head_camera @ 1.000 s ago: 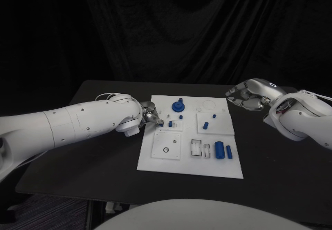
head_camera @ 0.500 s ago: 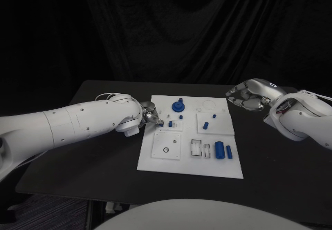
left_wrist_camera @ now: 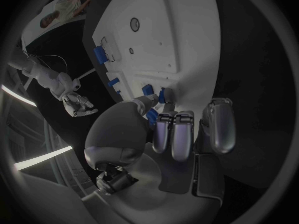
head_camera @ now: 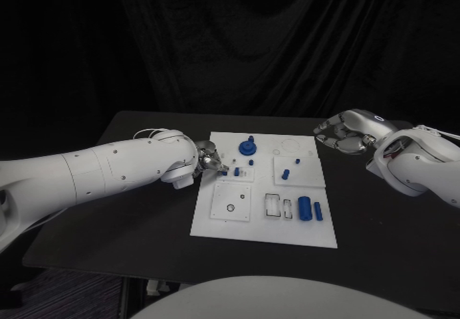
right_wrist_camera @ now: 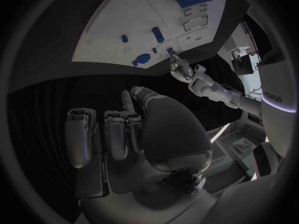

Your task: Assemble the parts on the task board

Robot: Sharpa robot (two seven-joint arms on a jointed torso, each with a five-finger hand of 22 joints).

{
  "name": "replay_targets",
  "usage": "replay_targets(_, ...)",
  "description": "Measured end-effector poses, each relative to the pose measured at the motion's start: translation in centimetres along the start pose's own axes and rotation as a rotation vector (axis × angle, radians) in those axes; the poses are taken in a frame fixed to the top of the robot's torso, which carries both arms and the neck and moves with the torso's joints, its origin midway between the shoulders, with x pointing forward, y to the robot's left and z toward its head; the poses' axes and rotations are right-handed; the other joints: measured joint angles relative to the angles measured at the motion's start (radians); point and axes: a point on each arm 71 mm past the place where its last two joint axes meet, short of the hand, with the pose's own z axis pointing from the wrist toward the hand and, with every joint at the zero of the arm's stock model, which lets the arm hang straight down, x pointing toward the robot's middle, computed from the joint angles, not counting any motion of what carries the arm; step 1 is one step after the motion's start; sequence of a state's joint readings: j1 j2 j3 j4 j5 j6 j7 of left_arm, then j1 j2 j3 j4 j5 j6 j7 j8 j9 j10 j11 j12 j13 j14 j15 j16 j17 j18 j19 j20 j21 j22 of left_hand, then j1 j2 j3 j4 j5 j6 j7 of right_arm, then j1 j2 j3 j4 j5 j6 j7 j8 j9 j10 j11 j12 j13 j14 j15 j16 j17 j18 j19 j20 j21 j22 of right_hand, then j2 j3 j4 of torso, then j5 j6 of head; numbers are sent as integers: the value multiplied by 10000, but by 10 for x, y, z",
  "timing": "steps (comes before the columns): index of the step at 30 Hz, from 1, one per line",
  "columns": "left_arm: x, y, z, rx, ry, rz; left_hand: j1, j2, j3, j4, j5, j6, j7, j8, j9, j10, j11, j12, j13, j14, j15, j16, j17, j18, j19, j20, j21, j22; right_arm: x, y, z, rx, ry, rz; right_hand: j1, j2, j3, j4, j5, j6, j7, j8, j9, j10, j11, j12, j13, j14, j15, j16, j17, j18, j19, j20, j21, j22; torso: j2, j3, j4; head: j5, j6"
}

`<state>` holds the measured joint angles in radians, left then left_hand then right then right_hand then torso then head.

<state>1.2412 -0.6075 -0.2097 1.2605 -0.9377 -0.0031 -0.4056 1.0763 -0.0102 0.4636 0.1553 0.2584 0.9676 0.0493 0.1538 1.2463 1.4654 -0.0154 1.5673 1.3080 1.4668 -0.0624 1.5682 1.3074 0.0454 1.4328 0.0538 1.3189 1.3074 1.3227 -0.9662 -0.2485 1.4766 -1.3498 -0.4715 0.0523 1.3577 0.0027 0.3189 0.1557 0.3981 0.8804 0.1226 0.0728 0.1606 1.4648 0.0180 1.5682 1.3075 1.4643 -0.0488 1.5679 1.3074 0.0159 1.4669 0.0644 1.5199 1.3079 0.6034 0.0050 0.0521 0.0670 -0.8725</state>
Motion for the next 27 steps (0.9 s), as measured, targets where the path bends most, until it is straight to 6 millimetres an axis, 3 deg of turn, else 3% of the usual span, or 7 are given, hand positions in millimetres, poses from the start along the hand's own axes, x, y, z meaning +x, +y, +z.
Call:
replay_targets(3,0,1,1,-25,9,7,-159,-32,-324,262,-266,-75,130,-213,-302,15,69,0,0,-31,41,0,0,0,-36,35,-64,0,0,0,0,1,6,1,0,0,0,0,0,0,0,0,-10,0,0,0,0,27,27,0,0,-1,0,0,0,-1,0,0,0,-9,0)
replay_targets(6,-1,0,1,-17,23,17,-191,-22,-471,341,-276,-98,154,-283,-429,15,69,0,0,2,74,0,0,1,-70,70,-64,0,0,0,0,4,12,1,0,0,0,0,0,0,0,0,-9,0,0,0,0,27,27,0,0,0,0,0,0,-1,0,0,0,-12,0)
replay_targets(14,-1,-1,2,-19,48,30,-190,-22,-994,477,-661,-62,190,-376,-726,12,141,0,0,-34,109,0,0,1,-105,106,-105,0,0,0,0,11,34,2,0,0,0,0,0,0,0,0,-8,0,0,0,0,27,27,0,0,0,0,0,0,-2,1,4,-9,6,0)
replay_targets(20,-1,-1,2,-29,45,25,-461,68,-1646,843,-945,-19,229,-377,-930,13,141,0,0,2,145,0,0,0,-105,106,-105,0,1,0,1,14,51,3,0,0,0,0,0,0,0,0,-8,0,0,0,0,27,27,0,0,1,0,0,0,-2,5,4,-12,6,0)
replay_targets(23,-1,0,2,-54,39,34,-913,86,-2216,1195,-1378,14,255,-368,-958,13,141,0,0,2,145,0,0,1,-105,106,-105,0,1,0,1,17,61,3,0,0,0,0,0,2,2,0,-7,0,0,0,0,27,27,0,0,0,0,0,0,-2,5,3,-11,6,0)
replay_targets(27,-1,0,2,-83,6,119,-1320,214,-2753,1315,-1755,25,240,-100,-783,13,141,0,0,2,145,0,0,1,-105,106,-105,0,1,0,1,24,71,2,1,0,0,0,0,35,35,0,-7,0,0,0,0,27,27,0,0,0,0,0,0,-3,5,4,-7,6,0)
